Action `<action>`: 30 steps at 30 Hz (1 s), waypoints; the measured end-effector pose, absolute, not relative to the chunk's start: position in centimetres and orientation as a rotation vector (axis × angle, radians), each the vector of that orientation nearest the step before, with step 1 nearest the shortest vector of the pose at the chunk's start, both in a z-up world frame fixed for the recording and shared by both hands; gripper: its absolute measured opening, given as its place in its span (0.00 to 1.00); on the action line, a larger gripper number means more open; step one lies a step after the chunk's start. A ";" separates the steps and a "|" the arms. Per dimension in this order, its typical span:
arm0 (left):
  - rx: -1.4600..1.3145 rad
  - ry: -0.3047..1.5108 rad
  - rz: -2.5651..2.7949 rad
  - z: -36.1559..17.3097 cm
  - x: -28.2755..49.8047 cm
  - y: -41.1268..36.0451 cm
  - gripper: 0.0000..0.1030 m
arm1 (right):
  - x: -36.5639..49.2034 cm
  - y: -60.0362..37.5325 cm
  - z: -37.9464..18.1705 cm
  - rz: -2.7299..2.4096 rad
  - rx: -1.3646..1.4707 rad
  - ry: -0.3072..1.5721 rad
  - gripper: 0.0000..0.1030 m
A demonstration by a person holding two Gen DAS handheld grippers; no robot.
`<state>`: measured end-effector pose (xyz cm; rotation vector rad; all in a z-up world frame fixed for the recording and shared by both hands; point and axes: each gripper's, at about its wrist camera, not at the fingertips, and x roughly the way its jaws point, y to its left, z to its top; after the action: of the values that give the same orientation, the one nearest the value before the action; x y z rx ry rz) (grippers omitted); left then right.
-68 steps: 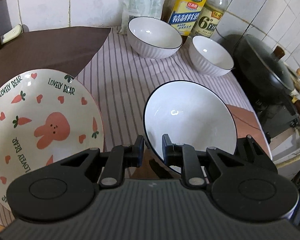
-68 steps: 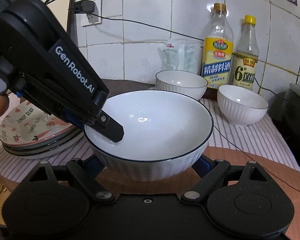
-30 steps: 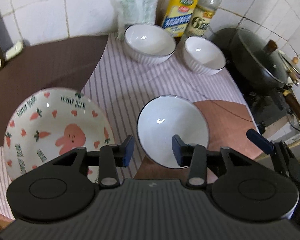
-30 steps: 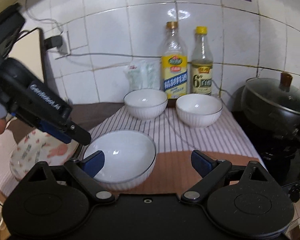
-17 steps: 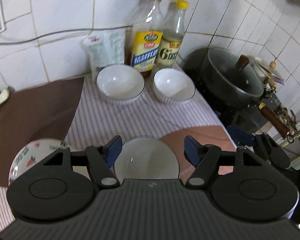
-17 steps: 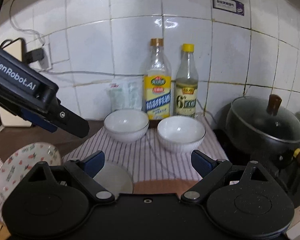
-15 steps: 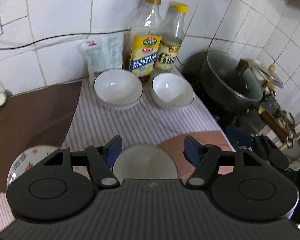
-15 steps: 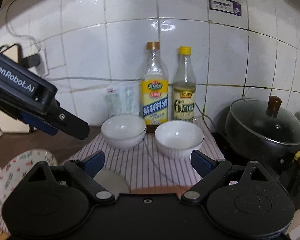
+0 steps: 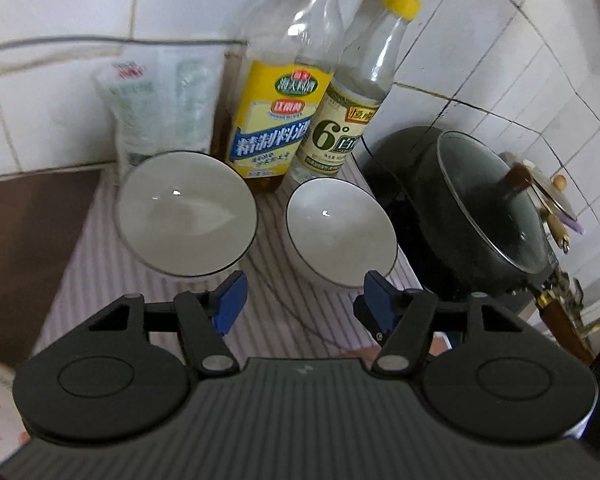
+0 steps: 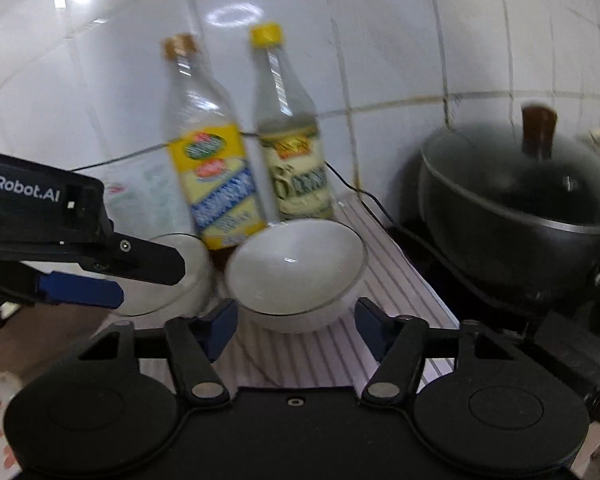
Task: Organize plates and bowls
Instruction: 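Move the left gripper to a white bowl beside the bottles, grasp rim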
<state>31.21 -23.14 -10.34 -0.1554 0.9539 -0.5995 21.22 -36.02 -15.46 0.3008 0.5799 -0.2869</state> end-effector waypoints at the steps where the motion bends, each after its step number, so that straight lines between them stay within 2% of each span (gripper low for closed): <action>1: -0.157 0.958 -0.591 -10.8 31.6 -23.6 0.58 | 21.5 -36.3 -15.8 -0.297 0.311 0.581 0.65; 5: -0.196 0.995 -0.569 -12.8 33.1 -24.7 0.54 | 22.6 -37.0 -16.6 -0.337 0.332 0.574 0.64; 7: -0.215 1.025 -0.557 -13.6 33.7 -25.1 0.48 | 23.2 -37.3 -16.9 -0.353 0.339 0.581 0.61; 13: -0.197 1.026 -0.524 -14.8 34.3 -26.1 0.44 | 25.3 -38.2 -17.9 -0.420 0.383 0.599 0.53; 15: -0.215 1.036 -0.521 -15.1 34.5 -26.0 0.40 | 25.9 -38.5 -18.3 -0.432 0.401 0.612 0.44; 17: -0.227 1.047 -0.518 -15.4 34.9 -26.0 0.35 | 26.1 -38.9 -18.5 -0.431 0.443 0.613 0.39; 20: -0.250 1.059 -0.527 -15.8 35.1 -26.1 0.28 | 26.4 -39.0 -18.7 -0.440 0.469 0.623 0.37; 26: -0.275 1.069 -0.511 -16.7 35.4 -26.6 0.27 | 26.9 -39.3 -19.0 -0.439 0.523 0.676 0.33; 29: -0.294 1.078 -0.539 -17.2 35.5 -26.8 0.15 | 26.9 -39.5 -19.3 -0.451 0.536 0.691 0.27; 30: -0.292 1.071 -0.542 -17.2 35.4 -26.7 0.15 | 26.9 -39.5 -19.3 -0.458 0.535 0.698 0.25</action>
<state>35.37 -26.73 -17.18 -0.2923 1.0711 -0.5422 26.90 -39.51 -19.32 0.5352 0.6979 -0.4576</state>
